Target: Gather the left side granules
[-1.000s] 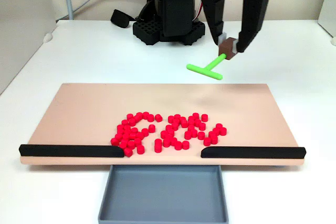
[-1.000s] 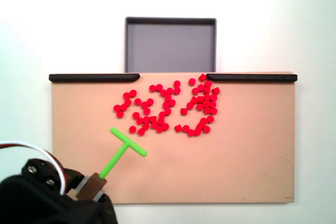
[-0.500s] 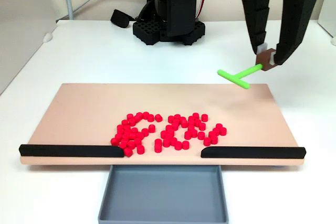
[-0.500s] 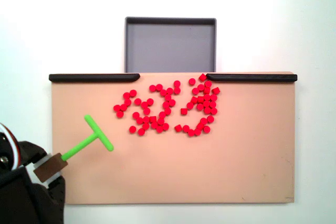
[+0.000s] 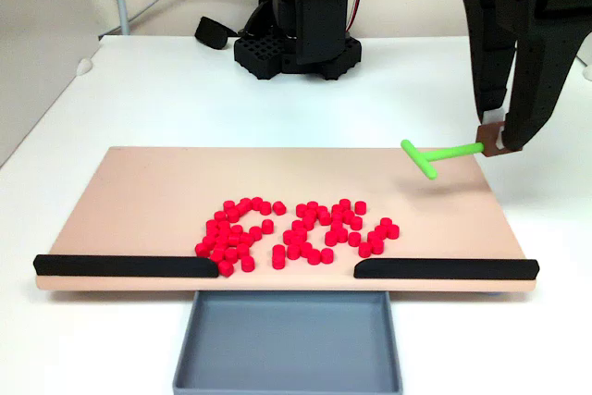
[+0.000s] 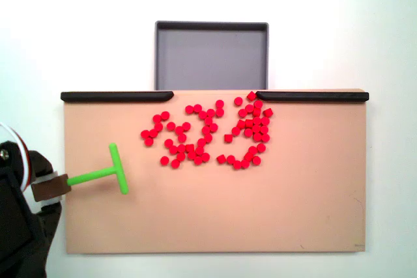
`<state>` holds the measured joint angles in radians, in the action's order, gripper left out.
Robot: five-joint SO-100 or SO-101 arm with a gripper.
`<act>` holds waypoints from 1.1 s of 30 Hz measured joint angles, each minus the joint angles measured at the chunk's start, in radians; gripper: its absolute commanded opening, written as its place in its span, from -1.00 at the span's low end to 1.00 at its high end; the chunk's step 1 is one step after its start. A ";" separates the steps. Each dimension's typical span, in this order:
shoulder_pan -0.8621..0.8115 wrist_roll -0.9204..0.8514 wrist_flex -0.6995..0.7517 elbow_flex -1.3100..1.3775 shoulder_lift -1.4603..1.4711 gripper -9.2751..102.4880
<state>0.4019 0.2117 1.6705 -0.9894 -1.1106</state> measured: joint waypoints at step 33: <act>-0.025 0.094 -0.008 0.207 0.186 -0.84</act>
<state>0.3774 0.3053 1.6628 -0.7823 -0.9250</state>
